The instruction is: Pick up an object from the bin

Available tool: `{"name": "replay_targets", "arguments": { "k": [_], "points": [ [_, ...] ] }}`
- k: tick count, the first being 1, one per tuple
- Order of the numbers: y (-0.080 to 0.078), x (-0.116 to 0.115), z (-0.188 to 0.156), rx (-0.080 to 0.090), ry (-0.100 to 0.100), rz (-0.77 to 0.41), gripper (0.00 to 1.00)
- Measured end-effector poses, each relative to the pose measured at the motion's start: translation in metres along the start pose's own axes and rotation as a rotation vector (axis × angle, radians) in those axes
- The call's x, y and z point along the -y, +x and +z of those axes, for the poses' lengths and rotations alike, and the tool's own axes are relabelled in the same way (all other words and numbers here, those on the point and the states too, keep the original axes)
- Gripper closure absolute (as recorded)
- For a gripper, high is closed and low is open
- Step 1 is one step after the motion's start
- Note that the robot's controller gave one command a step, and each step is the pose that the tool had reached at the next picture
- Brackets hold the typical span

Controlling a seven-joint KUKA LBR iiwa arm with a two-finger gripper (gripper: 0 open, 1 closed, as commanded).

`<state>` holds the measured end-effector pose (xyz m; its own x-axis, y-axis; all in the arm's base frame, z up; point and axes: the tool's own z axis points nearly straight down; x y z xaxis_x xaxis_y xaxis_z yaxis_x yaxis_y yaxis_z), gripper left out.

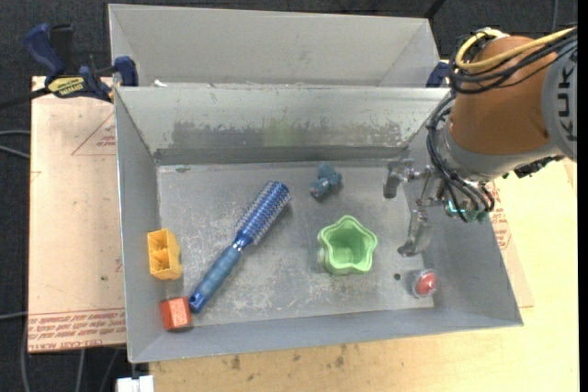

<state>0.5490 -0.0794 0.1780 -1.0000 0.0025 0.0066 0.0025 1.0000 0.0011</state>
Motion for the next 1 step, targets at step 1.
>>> {"name": "replay_targets", "arguments": {
  "k": [1],
  "points": [
    [-0.0179,-0.045,0.0443,0.006,-0.001,-0.282,0.0]
  ]
}}
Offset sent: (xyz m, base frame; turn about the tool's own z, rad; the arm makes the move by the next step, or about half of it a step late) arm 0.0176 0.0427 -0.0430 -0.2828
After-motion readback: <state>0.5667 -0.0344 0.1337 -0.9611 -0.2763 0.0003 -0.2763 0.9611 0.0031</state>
